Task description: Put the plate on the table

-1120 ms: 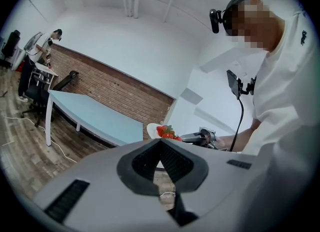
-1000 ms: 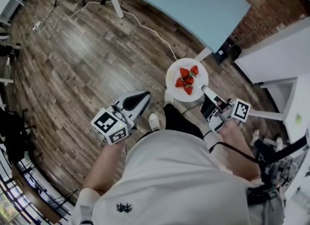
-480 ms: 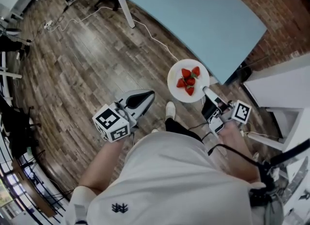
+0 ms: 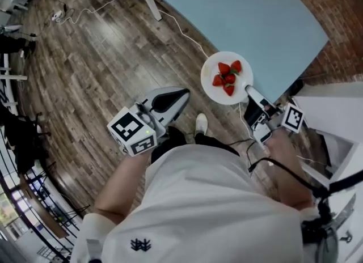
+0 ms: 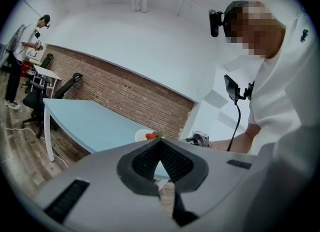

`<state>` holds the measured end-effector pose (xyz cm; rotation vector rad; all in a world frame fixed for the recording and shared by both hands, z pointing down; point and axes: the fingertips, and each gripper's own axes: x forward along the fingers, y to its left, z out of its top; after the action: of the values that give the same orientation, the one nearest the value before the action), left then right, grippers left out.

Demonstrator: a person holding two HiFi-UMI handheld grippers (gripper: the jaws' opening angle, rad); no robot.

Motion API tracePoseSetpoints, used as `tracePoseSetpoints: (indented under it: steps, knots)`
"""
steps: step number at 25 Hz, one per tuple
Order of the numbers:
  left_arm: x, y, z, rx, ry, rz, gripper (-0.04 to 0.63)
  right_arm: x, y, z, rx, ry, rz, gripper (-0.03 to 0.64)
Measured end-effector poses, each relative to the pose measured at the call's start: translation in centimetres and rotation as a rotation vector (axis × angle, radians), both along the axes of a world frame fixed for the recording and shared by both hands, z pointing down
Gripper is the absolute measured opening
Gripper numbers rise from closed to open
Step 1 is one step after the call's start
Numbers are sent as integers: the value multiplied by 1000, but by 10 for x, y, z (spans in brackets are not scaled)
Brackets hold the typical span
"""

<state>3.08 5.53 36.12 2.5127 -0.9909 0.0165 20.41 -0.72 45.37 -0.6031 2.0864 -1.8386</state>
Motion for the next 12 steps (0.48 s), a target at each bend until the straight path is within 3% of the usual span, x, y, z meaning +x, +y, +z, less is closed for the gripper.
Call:
tracePoseSetpoints:
  steps: [3,6,9,12]
  knots:
    - [-5,-23,-1,17,18,-2,0,-3,-26,6,15,6,2,21]
    - [-35,-64,2,34,4,1,0,-33,-71,7,25,-1,23,21]
    - [-68,-91,10,-6,20,-1,0,-51,-97,7,2,-17,80,21]
    - [-88,-116,7,7,20,39,0,-66,-121,2,24,-3,107,21]
